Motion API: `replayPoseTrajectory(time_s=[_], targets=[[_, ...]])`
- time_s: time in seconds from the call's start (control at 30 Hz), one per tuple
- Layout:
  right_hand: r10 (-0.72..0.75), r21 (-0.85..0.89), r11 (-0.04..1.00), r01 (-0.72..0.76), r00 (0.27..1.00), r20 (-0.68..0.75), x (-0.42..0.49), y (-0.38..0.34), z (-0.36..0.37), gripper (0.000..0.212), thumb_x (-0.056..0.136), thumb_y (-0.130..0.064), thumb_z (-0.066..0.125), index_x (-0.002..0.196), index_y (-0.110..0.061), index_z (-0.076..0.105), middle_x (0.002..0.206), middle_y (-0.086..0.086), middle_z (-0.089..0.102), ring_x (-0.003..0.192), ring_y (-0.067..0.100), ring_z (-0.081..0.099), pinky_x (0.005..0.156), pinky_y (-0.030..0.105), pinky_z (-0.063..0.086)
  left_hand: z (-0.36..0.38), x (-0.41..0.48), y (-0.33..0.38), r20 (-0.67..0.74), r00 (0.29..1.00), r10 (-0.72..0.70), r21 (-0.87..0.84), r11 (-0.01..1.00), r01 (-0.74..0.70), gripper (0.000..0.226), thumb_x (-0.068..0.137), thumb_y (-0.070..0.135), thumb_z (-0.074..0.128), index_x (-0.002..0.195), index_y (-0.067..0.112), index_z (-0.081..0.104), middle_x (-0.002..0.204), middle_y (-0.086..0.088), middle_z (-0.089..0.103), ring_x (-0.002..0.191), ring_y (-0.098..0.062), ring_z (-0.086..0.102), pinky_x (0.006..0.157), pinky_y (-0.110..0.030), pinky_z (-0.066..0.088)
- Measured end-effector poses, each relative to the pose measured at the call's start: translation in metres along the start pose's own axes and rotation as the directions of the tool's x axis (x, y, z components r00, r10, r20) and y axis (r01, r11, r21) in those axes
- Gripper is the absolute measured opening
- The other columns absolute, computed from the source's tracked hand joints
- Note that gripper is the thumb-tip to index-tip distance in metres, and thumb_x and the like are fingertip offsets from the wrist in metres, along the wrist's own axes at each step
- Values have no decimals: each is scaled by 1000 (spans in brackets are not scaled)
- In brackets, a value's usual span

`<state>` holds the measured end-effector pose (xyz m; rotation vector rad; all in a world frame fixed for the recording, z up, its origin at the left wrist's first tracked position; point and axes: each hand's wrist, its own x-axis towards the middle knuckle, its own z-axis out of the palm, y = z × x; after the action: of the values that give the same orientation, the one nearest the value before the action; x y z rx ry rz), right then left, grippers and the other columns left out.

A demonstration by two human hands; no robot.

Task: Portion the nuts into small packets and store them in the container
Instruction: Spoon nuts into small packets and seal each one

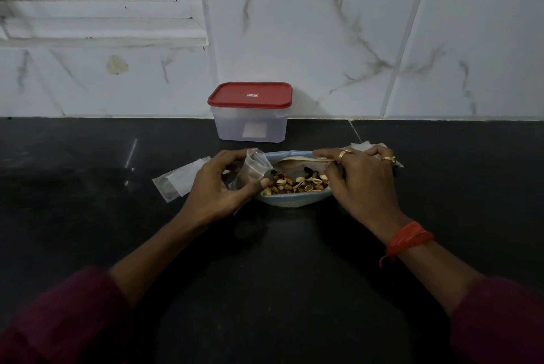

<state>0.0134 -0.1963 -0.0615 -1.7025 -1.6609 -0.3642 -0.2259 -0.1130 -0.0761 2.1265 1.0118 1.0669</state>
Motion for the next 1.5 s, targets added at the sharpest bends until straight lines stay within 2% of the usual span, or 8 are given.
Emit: replayPoseTrajectory(time_s=[0.2,0.3,0.53,0.73,0.87,1.13,1.3,1.5], targets=[[109,128,983,-129,982,155,-1,4,4,28,98,-22,54,115,-35,71,62,-8,62,61,8,57,93,50,47,0,0,0,0,1000,4,10,1000,-4,53,79,38,78,126,36,54,112,30,52,100,22,49,76,2,40],[162,252,943,-217,962,220,2,3,4,28,98,-18,52,108,-32,75,69,-6,68,56,5,58,65,28,50,0,0,0,2,1000,-1,11,1000,1,52,80,36,78,125,37,53,112,31,51,100,23,49,75,3,40],[175,325,902,-283,930,324,2,-2,1,45,98,-16,50,61,-41,59,92,-7,77,61,-3,59,58,20,41,0,0,-1,2,1000,14,8,1000,-14,52,79,37,78,126,34,54,111,30,51,98,23,49,74,3,40],[172,311,910,-274,932,319,1,-3,4,28,99,-19,52,112,-32,74,72,-14,70,61,-7,59,59,17,39,0,0,-1,5,1000,-1,9,1000,1,53,79,38,78,127,35,55,111,27,52,99,17,51,72,-1,41],[233,379,865,-329,932,278,-1,-6,0,27,100,-17,51,109,-27,75,73,-8,71,59,-9,58,55,11,38,1,0,-1,7,1000,-6,15,1000,6,56,78,40,77,129,32,56,115,21,54,99,13,52,73,-4,41],[408,525,656,-543,840,359,3,-7,-8,30,99,-16,50,92,-24,78,78,0,73,82,8,67,73,24,49,1,0,-2,1,1000,-13,17,1000,13,61,77,44,78,132,30,57,119,17,55,101,10,53,76,-6,40],[205,185,951,-247,954,217,-3,-3,0,27,98,-26,52,114,-34,73,64,-5,66,55,8,56,60,32,47,1,0,-3,5,1000,-9,23,1000,9,61,76,46,77,131,32,56,121,15,56,102,7,53,76,-8,40],[173,238,937,-256,931,322,-3,-15,6,26,97,-22,55,100,-41,73,68,-7,71,50,4,54,56,23,39,1,0,-1,-2,1000,-23,11,1000,23,63,75,48,76,132,31,57,119,19,55,101,11,52,72,-4,42]])
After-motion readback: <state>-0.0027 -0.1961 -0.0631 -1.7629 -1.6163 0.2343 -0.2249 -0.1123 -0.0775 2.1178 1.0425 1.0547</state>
